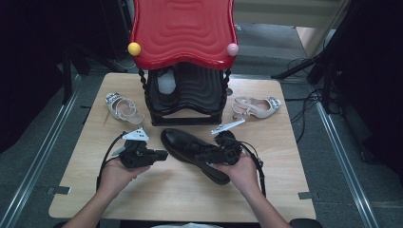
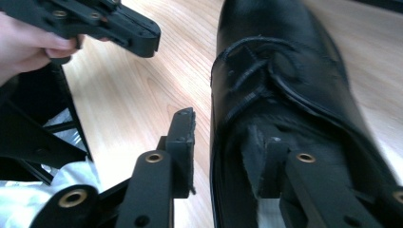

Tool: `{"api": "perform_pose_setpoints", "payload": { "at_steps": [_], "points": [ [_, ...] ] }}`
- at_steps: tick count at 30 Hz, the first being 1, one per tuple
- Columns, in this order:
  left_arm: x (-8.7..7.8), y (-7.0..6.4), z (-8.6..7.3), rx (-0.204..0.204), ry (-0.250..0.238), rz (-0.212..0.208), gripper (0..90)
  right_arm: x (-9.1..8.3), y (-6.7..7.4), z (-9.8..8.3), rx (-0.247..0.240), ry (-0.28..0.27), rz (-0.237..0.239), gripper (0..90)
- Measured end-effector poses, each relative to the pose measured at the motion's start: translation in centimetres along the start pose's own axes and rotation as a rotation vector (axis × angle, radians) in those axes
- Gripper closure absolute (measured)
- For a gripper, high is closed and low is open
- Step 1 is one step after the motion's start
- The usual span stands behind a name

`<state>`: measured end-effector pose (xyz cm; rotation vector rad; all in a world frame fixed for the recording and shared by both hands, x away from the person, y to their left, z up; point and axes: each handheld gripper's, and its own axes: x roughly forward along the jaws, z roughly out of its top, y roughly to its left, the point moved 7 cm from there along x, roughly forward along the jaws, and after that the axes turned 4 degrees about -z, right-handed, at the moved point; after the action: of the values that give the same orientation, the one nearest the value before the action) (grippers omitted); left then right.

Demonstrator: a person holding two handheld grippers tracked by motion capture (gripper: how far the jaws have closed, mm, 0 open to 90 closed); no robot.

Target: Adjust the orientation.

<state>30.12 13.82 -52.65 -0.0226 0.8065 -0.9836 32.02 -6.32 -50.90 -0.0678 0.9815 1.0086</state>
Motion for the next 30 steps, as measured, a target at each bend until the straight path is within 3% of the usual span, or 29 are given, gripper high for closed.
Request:
{"api": "perform_pose_setpoints", "payload": {
  "at_steps": [5, 9, 11, 13, 17, 20, 26, 30],
  "points": [
    [0.2, -0.4, 0.7, -0.011, -0.023, -0.009, 90.0, -3.1, -0.9, -0.3, -0.038, -0.050, -0.037, 84.3],
    [0.9, -0.5, 1.7, 0.013, -0.003, 0.004, 90.0, -4.4, -3.0, 0.3, -0.050, -0.092, -0.078, 90.0],
    [1.4, -0.6, 2.1, 0.008, 0.001, -0.008, 90.0, -4.3, -4.3, 0.5, -0.046, -0.087, -0.106, 90.0],
    [1.8, -0.8, 2.5, -0.005, -0.027, -0.031, 90.0, -4.0, -5.3, 0.5, -0.039, -0.084, -0.126, 90.0],
    [2.6, -0.7, 2.0, -0.003, -0.039, -0.015, 89.8, -3.0, -6.8, 0.2, -0.041, -0.103, -0.154, 90.0],
    [2.9, -0.7, 1.4, -0.037, -0.025, -0.038, 89.6, -2.3, -7.2, -0.2, -0.018, -0.102, -0.131, 90.0],
    [4.5, -1.8, 0.6, -0.011, 0.020, -0.066, 88.5, -1.2, -7.5, -1.0, -0.002, -0.067, -0.128, 90.0],
    [5.4, -2.4, -0.1, -0.031, 0.039, -0.110, 88.3, -1.1, -7.4, -1.2, 0.020, -0.070, -0.109, 90.0]
  ]
}}
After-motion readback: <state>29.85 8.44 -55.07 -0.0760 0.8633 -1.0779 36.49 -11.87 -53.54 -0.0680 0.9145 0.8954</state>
